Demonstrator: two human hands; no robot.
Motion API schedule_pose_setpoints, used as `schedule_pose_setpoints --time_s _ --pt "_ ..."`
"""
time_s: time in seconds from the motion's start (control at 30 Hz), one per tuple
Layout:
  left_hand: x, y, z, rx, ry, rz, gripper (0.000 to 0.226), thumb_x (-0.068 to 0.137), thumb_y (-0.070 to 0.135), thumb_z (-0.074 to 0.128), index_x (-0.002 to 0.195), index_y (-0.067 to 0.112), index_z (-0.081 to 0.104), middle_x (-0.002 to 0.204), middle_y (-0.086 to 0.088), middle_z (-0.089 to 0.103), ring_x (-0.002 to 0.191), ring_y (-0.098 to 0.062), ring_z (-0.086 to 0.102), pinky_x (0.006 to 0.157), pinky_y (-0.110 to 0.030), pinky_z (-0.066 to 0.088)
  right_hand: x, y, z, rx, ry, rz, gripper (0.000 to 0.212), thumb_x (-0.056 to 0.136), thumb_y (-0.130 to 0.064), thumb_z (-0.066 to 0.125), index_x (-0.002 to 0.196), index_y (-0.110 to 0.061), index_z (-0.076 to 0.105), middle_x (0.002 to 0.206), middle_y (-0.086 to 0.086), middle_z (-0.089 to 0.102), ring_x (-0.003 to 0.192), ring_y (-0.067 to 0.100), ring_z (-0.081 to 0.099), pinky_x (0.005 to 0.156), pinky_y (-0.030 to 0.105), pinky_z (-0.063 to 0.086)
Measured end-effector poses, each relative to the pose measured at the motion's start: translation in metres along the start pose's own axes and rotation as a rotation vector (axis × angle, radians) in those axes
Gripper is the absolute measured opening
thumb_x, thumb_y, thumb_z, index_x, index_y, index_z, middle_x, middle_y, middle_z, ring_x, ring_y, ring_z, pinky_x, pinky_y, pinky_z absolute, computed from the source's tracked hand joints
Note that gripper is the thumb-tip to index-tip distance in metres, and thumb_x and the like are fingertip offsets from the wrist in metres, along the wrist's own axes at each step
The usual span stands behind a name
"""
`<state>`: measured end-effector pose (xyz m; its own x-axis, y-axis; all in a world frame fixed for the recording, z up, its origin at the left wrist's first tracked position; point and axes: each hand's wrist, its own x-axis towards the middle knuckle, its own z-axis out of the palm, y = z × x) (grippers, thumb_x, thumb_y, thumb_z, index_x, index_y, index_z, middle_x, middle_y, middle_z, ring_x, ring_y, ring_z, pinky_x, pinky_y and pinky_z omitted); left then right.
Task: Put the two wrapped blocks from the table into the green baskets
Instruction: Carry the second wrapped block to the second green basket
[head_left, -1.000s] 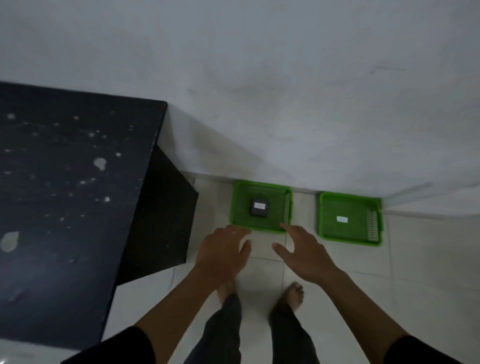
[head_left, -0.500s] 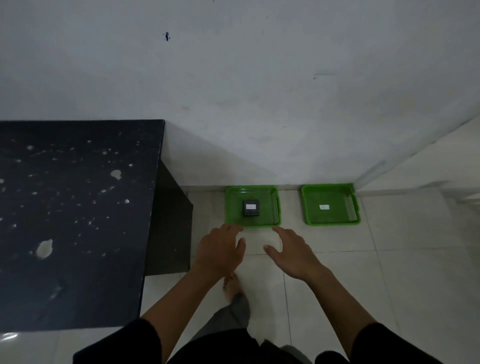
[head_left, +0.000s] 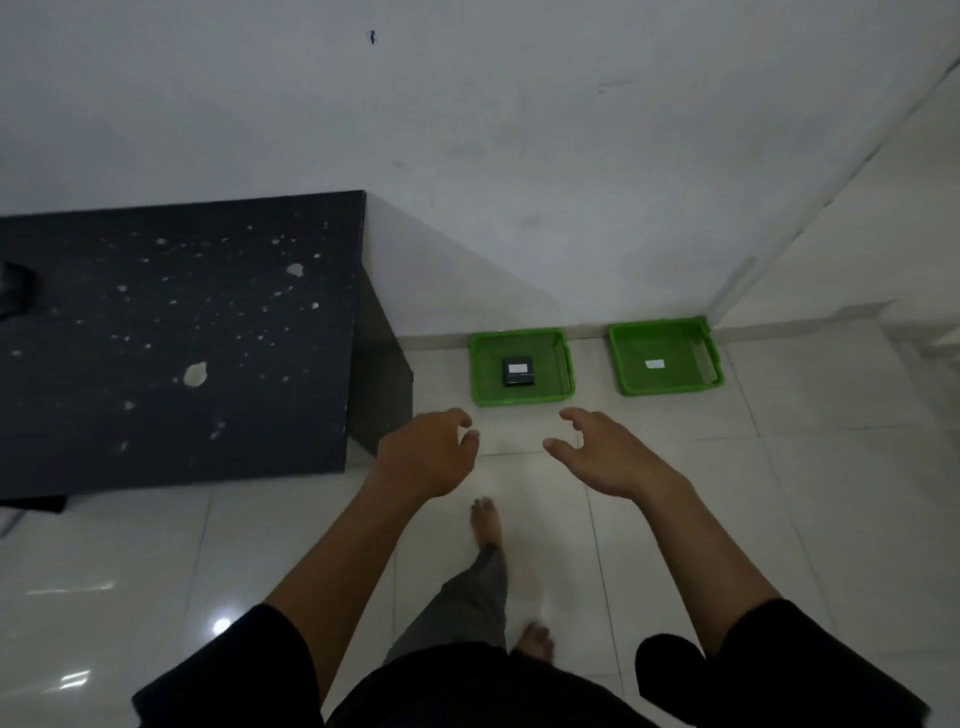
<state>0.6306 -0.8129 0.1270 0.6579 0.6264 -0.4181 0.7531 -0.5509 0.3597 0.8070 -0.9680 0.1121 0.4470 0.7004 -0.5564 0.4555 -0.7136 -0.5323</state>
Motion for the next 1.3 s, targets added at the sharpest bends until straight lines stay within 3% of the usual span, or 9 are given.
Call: schedule_pose_setpoints --time_s 0.17,0.27,0.43,0.63,0.9,1.3 --pt "-0.06 -0.024 -0.008 0.002 0.025 -0.01 0.04 0.098 0.045 0.039 0.128 0.025 0.057 0.124 -0.001 0.063 0.108 -0.022 0.06 0.089 -0.036 0.047 -0.043 -0.023 0.03 -0.027 -0.045 -0.04 0.068 0.095 -0.058 0.05 0.153 -0.025 0.033 0.154 0.005 0.04 0.136 0.023 0.043 0.098 0.031 0.034" --pt "-0.084 -0.044 -0.014 -0.044 0.04 -0.027 0.039 0.098 0.043 0.04 0.128 0.024 0.058 0.124 -0.003 0.064 0.109 -0.023 0.061 0.095 -0.043 0.049 -0.057 -0.046 0.049 -0.05 -0.042 -0.082 0.067 0.096 -0.058 0.049 0.153 -0.026 0.034 0.153 0.004 0.042 0.134 0.022 0.045 0.101 0.034 0.036" --pt "-0.116 -0.096 -0.024 -0.056 0.135 -0.007 0.038 0.099 0.045 0.041 0.128 0.026 0.058 0.127 0.001 0.063 0.112 -0.02 0.061 0.094 -0.038 0.049 -0.072 -0.094 0.088 -0.087 -0.028 -0.134 0.065 0.096 -0.056 0.049 0.152 -0.027 0.035 0.152 0.001 0.043 0.131 0.02 0.048 0.102 0.034 0.037" --pt "-0.158 -0.202 -0.042 -0.193 0.25 -0.007 0.029 0.098 0.04 0.045 0.114 0.023 0.063 0.112 0.002 0.066 0.1 -0.019 0.062 0.081 -0.03 0.046 -0.08 -0.184 0.163 -0.132 0.007 -0.191 0.059 0.097 -0.052 0.051 0.15 -0.028 0.038 0.146 0.001 0.049 0.13 0.017 0.048 0.101 0.032 0.038" --pt "-0.212 -0.369 -0.081 -0.218 0.266 -0.088 0.039 0.099 0.044 0.042 0.132 0.028 0.055 0.136 0.006 0.058 0.121 -0.016 0.054 0.096 -0.03 0.041 -0.086 -0.319 0.277 -0.171 0.003 -0.267 0.061 0.096 -0.054 0.051 0.15 -0.026 0.041 0.148 0.0 0.05 0.132 0.018 0.048 0.104 0.033 0.039" --pt "-0.203 -0.499 -0.133 -0.258 0.343 -0.174 0.042 0.097 0.043 0.047 0.136 0.029 0.051 0.138 0.006 0.057 0.123 -0.017 0.055 0.096 -0.03 0.041 -0.018 -0.447 0.342 -0.173 -0.014 -0.362 0.058 0.096 -0.05 0.054 0.148 -0.027 0.042 0.145 -0.002 0.049 0.131 0.016 0.048 0.106 0.035 0.042"
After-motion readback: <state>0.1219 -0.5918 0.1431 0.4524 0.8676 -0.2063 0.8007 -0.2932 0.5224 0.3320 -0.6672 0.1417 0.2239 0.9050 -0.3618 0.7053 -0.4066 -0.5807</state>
